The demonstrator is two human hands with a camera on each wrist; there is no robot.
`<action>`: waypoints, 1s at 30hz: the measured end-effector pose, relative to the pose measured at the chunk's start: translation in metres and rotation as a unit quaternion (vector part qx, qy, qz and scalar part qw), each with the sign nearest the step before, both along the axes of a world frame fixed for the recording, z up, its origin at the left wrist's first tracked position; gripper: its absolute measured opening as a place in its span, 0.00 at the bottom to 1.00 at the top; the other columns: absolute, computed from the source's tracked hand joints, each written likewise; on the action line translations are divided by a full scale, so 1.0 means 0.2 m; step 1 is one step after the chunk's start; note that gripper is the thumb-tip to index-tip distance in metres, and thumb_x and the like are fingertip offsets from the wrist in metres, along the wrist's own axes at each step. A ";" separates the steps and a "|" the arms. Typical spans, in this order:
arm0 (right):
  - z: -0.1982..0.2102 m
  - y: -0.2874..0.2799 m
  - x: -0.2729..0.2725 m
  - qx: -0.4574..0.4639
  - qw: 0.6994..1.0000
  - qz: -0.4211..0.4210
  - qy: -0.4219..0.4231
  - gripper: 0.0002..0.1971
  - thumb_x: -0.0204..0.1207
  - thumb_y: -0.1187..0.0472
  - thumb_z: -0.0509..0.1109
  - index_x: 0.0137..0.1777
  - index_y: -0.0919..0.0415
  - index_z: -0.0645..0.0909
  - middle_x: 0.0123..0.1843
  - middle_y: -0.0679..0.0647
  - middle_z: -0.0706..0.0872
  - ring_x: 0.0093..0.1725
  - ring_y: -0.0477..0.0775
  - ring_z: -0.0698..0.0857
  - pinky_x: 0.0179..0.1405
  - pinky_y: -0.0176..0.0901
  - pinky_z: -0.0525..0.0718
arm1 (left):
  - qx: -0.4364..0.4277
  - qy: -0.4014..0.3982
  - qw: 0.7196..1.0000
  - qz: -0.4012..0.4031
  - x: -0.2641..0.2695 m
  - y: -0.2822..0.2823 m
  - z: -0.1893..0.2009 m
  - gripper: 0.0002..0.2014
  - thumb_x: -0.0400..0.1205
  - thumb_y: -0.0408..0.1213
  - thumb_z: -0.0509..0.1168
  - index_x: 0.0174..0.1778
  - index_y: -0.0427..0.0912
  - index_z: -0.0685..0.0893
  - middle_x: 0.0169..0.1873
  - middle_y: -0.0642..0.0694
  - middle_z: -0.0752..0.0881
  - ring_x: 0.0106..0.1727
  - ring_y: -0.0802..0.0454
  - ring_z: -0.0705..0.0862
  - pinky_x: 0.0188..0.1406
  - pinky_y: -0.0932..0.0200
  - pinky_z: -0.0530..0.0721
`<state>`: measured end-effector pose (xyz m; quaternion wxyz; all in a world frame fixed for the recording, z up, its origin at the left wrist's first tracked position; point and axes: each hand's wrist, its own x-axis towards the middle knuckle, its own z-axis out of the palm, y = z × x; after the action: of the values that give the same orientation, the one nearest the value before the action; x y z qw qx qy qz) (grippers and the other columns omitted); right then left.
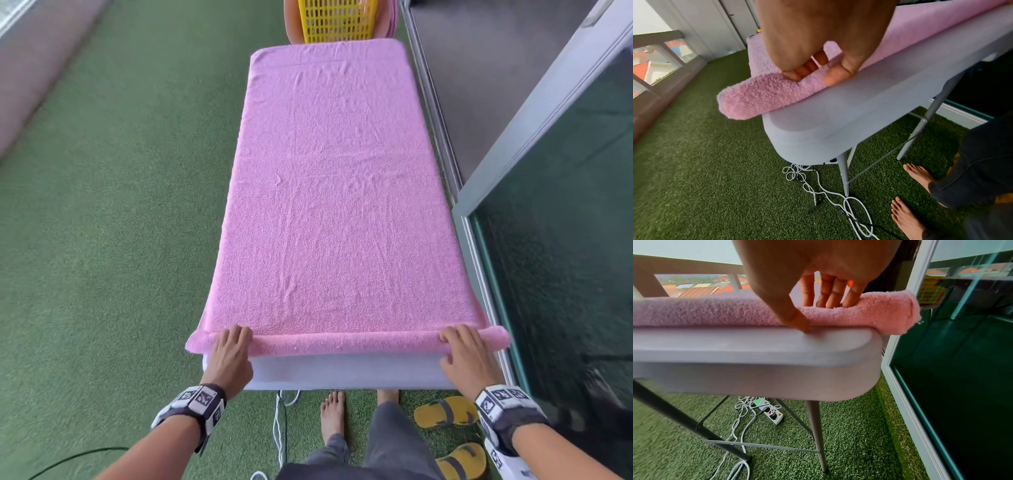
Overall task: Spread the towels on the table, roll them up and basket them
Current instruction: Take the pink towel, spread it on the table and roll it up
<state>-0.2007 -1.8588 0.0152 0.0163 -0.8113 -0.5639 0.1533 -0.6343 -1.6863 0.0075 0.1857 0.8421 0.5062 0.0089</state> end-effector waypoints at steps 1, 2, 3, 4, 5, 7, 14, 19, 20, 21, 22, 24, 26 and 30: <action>-0.01 0.00 0.00 0.005 1.000 -0.012 0.008 0.20 0.60 0.69 0.77 0.48 0.51 0.77 0.50 0.46 0.78 0.51 0.49 0.79 0.54 0.49 0.83 | 0.003 0.010 1.000 -0.001 -0.01 0.00 -0.02 0.24 0.59 0.17 0.64 0.47 0.44 0.72 0.42 0.49 0.74 0.41 0.51 0.71 0.39 0.57 0.81; -0.01 0.01 0.01 0.008 1.000 -0.021 0.017 0.20 0.61 0.69 0.77 0.51 0.52 0.79 0.53 0.46 0.80 0.53 0.50 0.81 0.56 0.51 0.84 | 0.001 0.012 1.000 0.009 -0.02 0.01 -0.02 0.23 0.61 0.18 0.68 0.49 0.42 0.76 0.44 0.48 0.77 0.43 0.51 0.73 0.42 0.55 0.82; -0.01 0.02 0.01 0.012 0.999 -0.022 0.023 0.20 0.63 0.70 0.77 0.54 0.53 0.81 0.54 0.47 0.82 0.54 0.50 0.82 0.57 0.51 0.84 | 0.002 0.007 1.000 0.017 -0.02 0.02 -0.03 0.22 0.63 0.18 0.70 0.50 0.41 0.79 0.44 0.48 0.80 0.43 0.51 0.75 0.42 0.55 0.83; -0.01 0.03 0.02 0.015 0.999 -0.024 0.027 0.20 0.64 0.72 0.76 0.55 0.55 0.83 0.55 0.48 0.84 0.54 0.50 0.83 0.58 0.51 0.84 | 0.002 0.003 1.000 0.021 -0.02 0.03 -0.02 0.20 0.64 0.16 0.71 0.48 0.39 0.82 0.42 0.47 0.83 0.41 0.50 0.78 0.42 0.55 0.84; -0.01 0.03 0.03 0.020 0.999 -0.028 0.029 0.20 0.65 0.72 0.76 0.56 0.56 0.84 0.55 0.48 0.85 0.54 0.51 0.84 0.59 0.50 0.83 | 0.013 -0.003 1.000 0.016 -0.02 0.04 -0.02 0.18 0.65 0.15 0.71 0.45 0.39 0.84 0.40 0.47 0.85 0.39 0.50 0.80 0.40 0.54 0.85; 0.00 0.04 0.04 0.020 0.999 -0.037 0.022 0.18 0.68 0.71 0.74 0.57 0.56 0.86 0.54 0.48 0.87 0.53 0.51 0.84 0.59 0.50 0.83 | 0.024 -0.019 0.999 0.008 0.00 0.05 0.03 0.12 0.70 0.19 0.69 0.39 0.41 0.84 0.35 0.49 0.85 0.35 0.51 0.81 0.37 0.55 0.84; 0.06 0.10 0.06 -0.044 0.998 -0.033 -0.031 0.05 0.75 0.59 0.66 0.44 0.47 0.74 0.38 0.42 0.82 0.41 0.48 0.79 0.50 0.46 0.69 | 0.016 0.010 1.000 0.022 0.00 0.10 0.07 0.08 0.77 0.25 0.63 0.46 0.43 0.76 0.35 0.50 0.79 0.28 0.58 0.72 0.31 0.62 0.75; 0.06 0.08 0.02 0.005 1.000 0.012 0.010 0.22 0.59 0.73 0.77 0.37 0.48 0.70 0.37 0.43 0.74 0.36 0.49 0.77 0.37 0.43 0.78 | 0.058 0.013 0.998 0.011 0.04 0.08 0.03 0.17 0.62 0.14 0.64 0.42 0.38 0.77 0.36 0.47 0.77 0.34 0.54 0.71 0.32 0.56 0.82; 0.05 0.07 0.01 -0.007 1.000 0.013 0.016 0.22 0.59 0.72 0.76 0.39 0.47 0.70 0.40 0.43 0.75 0.39 0.48 0.78 0.41 0.44 0.81 | 0.046 0.011 0.999 0.008 0.04 0.06 0.02 0.19 0.60 0.14 0.64 0.42 0.37 0.78 0.37 0.46 0.77 0.35 0.53 0.71 0.32 0.57 0.82; 0.04 0.05 0.00 -0.010 1.000 0.009 0.019 0.20 0.60 0.70 0.75 0.43 0.47 0.72 0.44 0.44 0.77 0.44 0.49 0.79 0.48 0.48 0.83 | 0.044 0.011 0.999 0.005 0.03 0.05 0.01 0.21 0.59 0.14 0.65 0.44 0.38 0.78 0.38 0.46 0.78 0.37 0.53 0.71 0.34 0.59 0.81; 0.03 0.05 0.01 -0.010 1.000 0.003 0.020 0.19 0.61 0.69 0.75 0.48 0.49 0.76 0.50 0.45 0.80 0.51 0.50 0.81 0.57 0.51 0.83 | 0.045 0.007 0.999 0.002 0.02 0.05 0.00 0.22 0.58 0.15 0.67 0.46 0.38 0.79 0.40 0.46 0.80 0.39 0.52 0.73 0.37 0.59 0.81; 0.02 0.05 0.02 -0.023 0.999 -0.005 0.030 0.21 0.67 0.67 0.74 0.60 0.52 0.79 0.61 0.46 0.80 0.62 0.50 0.80 0.69 0.49 0.76 | 0.040 -0.008 0.999 0.011 0.01 0.07 0.00 0.20 0.62 0.16 0.70 0.46 0.38 0.82 0.41 0.47 0.83 0.41 0.51 0.76 0.40 0.57 0.82; 0.01 0.06 0.04 -0.022 0.999 -0.021 0.039 0.20 0.71 0.67 0.72 0.64 0.55 0.81 0.61 0.47 0.81 0.62 0.49 0.80 0.68 0.47 0.75 | 0.035 -0.011 0.999 0.008 0.01 0.10 0.02 0.14 0.66 0.18 0.71 0.41 0.40 0.83 0.37 0.50 0.84 0.38 0.52 0.77 0.39 0.59 0.80; 0.03 0.10 0.06 -0.026 1.000 -0.005 0.004 0.08 0.74 0.62 0.65 0.47 0.53 0.85 0.46 0.46 0.84 0.51 0.52 0.82 0.55 0.49 0.76 | 0.031 0.013 0.999 -0.012 0.03 0.11 0.04 0.11 0.81 0.41 0.53 0.35 0.47 0.77 0.29 0.55 0.80 0.29 0.56 0.75 0.36 0.60 0.72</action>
<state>-0.1894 -1.8391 0.0215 -0.0016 -0.8135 -0.5558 0.1709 -0.6278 -1.6635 0.0148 0.1529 0.8534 0.4982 0.0113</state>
